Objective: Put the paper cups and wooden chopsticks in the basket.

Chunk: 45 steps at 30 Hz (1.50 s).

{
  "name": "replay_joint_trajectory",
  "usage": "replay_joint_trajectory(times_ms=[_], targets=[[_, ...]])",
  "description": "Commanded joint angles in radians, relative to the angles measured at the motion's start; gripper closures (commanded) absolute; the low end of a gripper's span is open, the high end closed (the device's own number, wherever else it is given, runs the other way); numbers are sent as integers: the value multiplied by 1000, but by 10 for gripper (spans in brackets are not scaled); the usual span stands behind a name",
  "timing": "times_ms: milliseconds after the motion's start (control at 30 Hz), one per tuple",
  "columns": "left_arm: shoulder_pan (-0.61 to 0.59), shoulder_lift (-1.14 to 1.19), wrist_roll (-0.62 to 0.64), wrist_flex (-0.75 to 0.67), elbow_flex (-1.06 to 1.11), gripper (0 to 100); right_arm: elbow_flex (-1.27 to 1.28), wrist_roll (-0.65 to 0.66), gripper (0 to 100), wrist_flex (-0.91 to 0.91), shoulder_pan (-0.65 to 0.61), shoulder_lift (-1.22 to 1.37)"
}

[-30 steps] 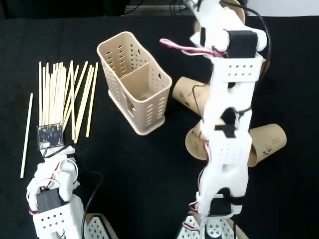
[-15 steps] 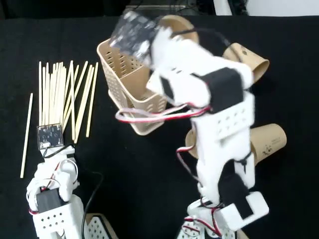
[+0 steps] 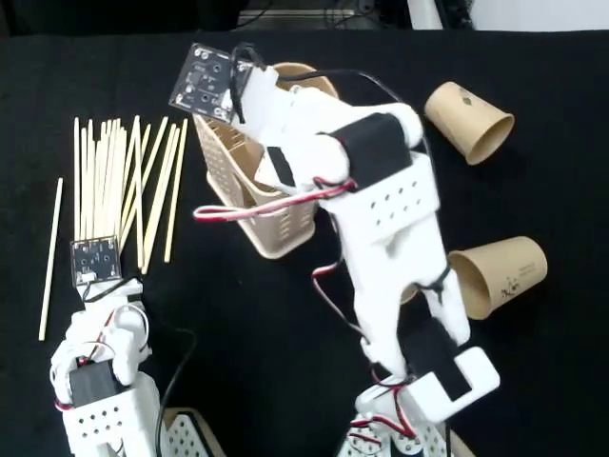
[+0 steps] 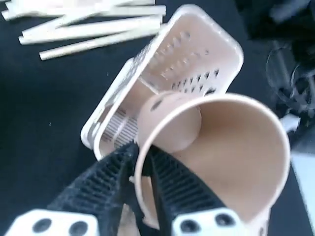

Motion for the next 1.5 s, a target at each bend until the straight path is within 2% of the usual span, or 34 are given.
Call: replay_joint_trajectory(times_ms=[0, 300, 533, 700, 900, 967, 1133, 1200, 1300, 1467], targets=[[-7, -2, 0, 3, 18, 970, 33, 3, 987, 32, -8, 7], [-7, -2, 0, 3, 18, 970, 117, 5, 986, 34, 21, -5], [-7, -2, 0, 3, 18, 970, 124, 3, 985, 34, 25, -102], [-7, -2, 0, 3, 18, 970, 216, -2, 986, 35, 25, -156], [-7, -2, 0, 3, 18, 970, 249, -41, 982, 34, 25, -159], [-7, -2, 0, 3, 18, 970, 248, -37, 938, 34, 25, -165], [-7, -2, 0, 3, 18, 970, 159, -2, 713, 28, 20, -165], [-7, -2, 0, 3, 18, 970, 111, 26, 665, 26, 9, -163], [-7, -2, 0, 3, 18, 970, 76, 34, 690, 23, -14, -157], [-7, -2, 0, 3, 18, 970, 81, 29, 799, -43, -29, -156]])
